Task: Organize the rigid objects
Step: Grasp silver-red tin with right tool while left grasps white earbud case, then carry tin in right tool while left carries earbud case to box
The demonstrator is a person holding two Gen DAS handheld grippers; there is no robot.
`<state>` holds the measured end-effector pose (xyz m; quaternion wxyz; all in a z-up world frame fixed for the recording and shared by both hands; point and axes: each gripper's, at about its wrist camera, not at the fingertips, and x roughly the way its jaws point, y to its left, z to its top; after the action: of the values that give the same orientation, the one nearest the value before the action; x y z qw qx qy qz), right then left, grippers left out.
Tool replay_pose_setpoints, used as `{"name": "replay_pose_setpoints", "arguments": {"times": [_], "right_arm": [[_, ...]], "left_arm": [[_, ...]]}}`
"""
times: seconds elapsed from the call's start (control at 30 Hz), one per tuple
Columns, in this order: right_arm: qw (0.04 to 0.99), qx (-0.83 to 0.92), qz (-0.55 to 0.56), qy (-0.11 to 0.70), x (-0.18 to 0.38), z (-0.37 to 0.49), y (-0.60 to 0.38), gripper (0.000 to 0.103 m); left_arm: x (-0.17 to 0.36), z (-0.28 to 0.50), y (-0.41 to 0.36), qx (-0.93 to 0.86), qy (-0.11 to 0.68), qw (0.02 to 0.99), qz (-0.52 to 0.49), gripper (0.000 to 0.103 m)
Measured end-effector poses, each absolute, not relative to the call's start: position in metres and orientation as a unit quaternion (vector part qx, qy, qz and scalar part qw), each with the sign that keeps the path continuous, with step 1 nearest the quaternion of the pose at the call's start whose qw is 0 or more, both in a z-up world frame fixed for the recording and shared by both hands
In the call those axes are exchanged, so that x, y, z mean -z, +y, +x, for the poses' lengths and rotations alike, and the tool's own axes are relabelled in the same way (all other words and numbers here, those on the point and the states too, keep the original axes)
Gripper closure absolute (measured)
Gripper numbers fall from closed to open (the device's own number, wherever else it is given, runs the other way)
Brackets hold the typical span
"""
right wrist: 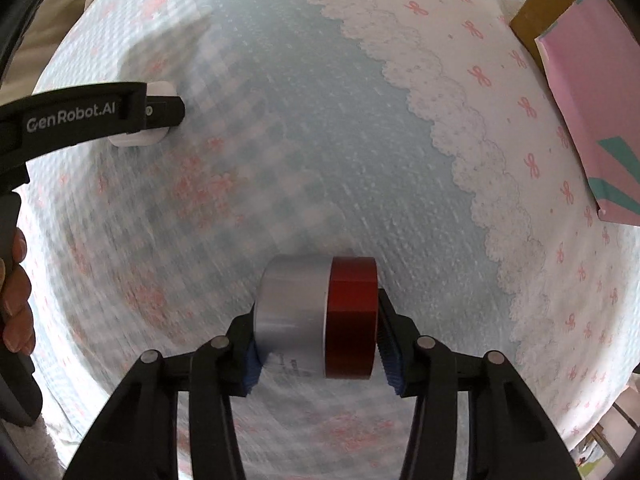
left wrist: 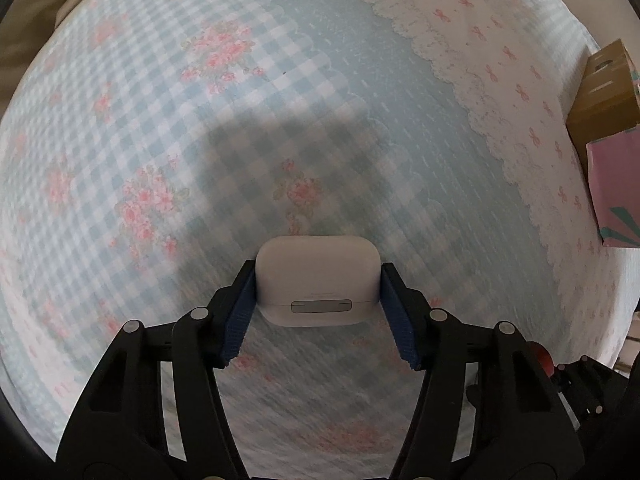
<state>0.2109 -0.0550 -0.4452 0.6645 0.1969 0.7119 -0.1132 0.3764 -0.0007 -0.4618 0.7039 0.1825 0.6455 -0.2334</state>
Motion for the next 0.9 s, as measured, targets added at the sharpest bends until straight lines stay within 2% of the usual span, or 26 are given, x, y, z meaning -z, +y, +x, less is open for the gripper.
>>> {"name": "replay_pose_setpoints", "arguments": {"times": [0.4, 0.63, 0.9], "right_arm": [[0.672, 0.106, 0.232, 0.695, 0.423, 0.196, -0.076, 0.062], [0.694, 0.094, 0.246, 0.669, 0.390, 0.177, -0.098, 0.062], [0.738, 0.058, 0.245, 0.627, 0.312, 0.161, -0.111, 0.062]], "left_arm": [[0.425, 0.361, 0.038, 0.214, 0.643, 0.720, 0.151, 0.046], [0.369, 0.337, 0.068, 0.196, 0.625, 0.743, 0.138, 0.046], [0.282, 0.295, 0.065, 0.183, 0.595, 0.774, 0.110, 0.046]]}}
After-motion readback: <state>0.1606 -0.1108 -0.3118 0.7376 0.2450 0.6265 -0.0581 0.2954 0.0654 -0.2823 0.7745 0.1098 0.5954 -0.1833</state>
